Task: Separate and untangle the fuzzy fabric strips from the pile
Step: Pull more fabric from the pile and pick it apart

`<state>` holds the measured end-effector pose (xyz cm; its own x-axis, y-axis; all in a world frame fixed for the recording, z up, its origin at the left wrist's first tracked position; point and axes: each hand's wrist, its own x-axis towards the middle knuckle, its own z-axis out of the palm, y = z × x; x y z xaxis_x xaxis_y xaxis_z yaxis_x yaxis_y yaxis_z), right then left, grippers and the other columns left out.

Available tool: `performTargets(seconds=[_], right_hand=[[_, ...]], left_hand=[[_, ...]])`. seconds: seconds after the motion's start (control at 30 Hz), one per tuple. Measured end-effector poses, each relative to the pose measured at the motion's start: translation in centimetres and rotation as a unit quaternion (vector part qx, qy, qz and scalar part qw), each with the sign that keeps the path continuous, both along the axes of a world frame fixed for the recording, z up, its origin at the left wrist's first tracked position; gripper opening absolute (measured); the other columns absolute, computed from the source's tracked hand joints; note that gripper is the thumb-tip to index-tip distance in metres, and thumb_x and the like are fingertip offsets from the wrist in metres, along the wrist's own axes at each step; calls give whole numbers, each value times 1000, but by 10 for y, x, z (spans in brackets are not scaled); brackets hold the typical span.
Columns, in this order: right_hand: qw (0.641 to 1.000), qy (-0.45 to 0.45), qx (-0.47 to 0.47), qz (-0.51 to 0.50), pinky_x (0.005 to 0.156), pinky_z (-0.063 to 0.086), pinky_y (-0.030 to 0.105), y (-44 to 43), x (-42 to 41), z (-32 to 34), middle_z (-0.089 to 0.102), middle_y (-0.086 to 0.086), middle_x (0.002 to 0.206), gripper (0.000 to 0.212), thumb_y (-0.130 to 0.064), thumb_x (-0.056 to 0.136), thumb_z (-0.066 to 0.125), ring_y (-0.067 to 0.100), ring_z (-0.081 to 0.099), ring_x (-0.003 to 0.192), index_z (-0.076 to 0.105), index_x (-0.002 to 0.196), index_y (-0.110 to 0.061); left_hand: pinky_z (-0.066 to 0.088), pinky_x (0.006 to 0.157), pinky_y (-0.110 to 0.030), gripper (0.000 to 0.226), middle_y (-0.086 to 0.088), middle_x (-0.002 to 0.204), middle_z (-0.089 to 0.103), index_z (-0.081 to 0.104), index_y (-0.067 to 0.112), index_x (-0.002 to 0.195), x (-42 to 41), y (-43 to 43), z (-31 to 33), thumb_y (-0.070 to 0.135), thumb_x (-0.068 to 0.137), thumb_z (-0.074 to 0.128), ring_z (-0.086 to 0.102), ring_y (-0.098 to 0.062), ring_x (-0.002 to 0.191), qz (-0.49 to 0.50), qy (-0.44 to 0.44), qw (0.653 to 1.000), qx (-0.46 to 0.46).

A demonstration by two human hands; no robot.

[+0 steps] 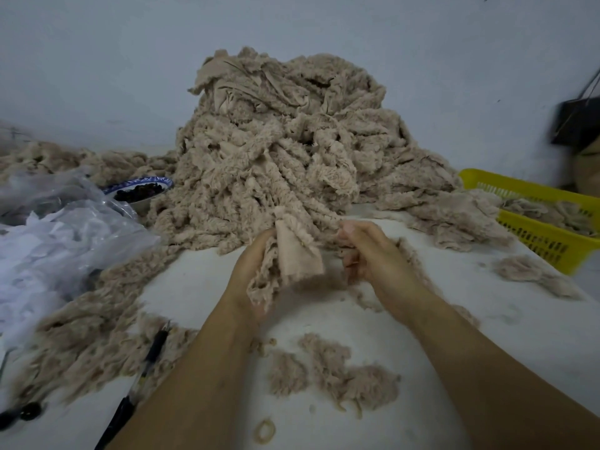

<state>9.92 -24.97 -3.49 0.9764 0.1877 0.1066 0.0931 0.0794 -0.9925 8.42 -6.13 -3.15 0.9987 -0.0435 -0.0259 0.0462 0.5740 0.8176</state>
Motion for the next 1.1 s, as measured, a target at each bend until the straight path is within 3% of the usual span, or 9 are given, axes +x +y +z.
performTargets(seconds=[0.13, 0.23, 0.4, 0.57, 0.67, 0.8, 0.9, 0.97, 1.1], right_hand=[[984, -113, -130, 38, 73, 49, 14, 5, -9, 7, 50, -26, 113, 79, -80, 67, 65, -7, 60, 87, 34, 136, -60], [958, -141, -223, 110, 84, 48, 10, 16, -12, 2, 53, -29, 126, 79, -63, 76, 71, -12, 56, 107, 36, 144, -44], [952, -120, -273, 75, 72, 40, 4, 21, -14, 1, 52, -41, 108, 63, -70, 78, 63, -17, 52, 99, 49, 130, -36], [953, -144, -268, -9, 75, 45, 12, 24, -5, -8, 61, -14, 102, 17, -23, 96, 59, 12, 59, 97, 53, 112, -27], [991, -48, -24, -121, 78, 54, 31, 3, 10, 6, 71, 2, 97, 19, -28, 102, 51, 30, 67, 104, 65, 103, -16], [906, 45, 399, -137, 95, 53, 34, -34, 22, 22, 62, 5, 124, 54, -55, 95, 49, 20, 63, 113, 54, 130, -14], [972, -23, -31, -231, 88, 51, 28, -26, 22, 0, 62, 5, 119, 23, -37, 101, 51, 19, 62, 105, 57, 116, -21], [913, -121, -309, -238, 86, 47, 30, -19, 24, -16, 61, 6, 124, 24, -28, 101, 49, 19, 58, 107, 61, 121, -21], [823, -90, -526, -197, 103, 38, 40, -21, 26, -25, 51, 10, 140, 47, -33, 99, 51, 31, 45, 128, 45, 143, -17]], left_hand=[[50, 58, -26, 24, -7, 70, 69, 74, 20, 74, -5, -9, -3, 29, 91, 59, 65, -17, 63, 50, -8, 974, 220], [52, 51, -22, 36, 1, 68, 74, 76, 28, 69, -10, -19, -3, 43, 91, 52, 70, -11, 63, 56, -46, 941, 331], [58, 88, -36, 55, 2, 98, 76, 77, 38, 102, -6, -22, -2, 78, 82, 43, 72, -13, 92, 65, -12, 978, 197], [51, 96, -50, 78, -22, 106, 62, 71, 27, 115, -9, -29, -9, 85, 81, 31, 62, -27, 104, -5, -56, 973, 223], [44, 100, -24, 99, 6, 128, 67, 61, 32, 133, -8, -27, -15, 98, 67, 26, 59, -4, 121, 0, -77, 952, 296], [42, 92, -22, 62, 22, 120, 57, 63, 47, 106, -9, -24, -20, 88, 78, 26, 54, 7, 112, 1, -117, 893, 435], [39, 81, -13, 37, 22, 109, 57, 63, 33, 106, -9, -29, -22, 58, 99, 38, 53, 12, 98, -41, -156, 824, 542], [42, 78, -18, 38, 12, 103, 61, 66, 22, 104, -9, -31, -22, 51, 102, 42, 56, 4, 90, -56, -165, 791, 587], [53, 56, -22, 47, 8, 66, 66, 69, 23, 74, -14, -27, -20, 57, 98, 48, 60, -8, 55, -46, -119, 835, 535]])
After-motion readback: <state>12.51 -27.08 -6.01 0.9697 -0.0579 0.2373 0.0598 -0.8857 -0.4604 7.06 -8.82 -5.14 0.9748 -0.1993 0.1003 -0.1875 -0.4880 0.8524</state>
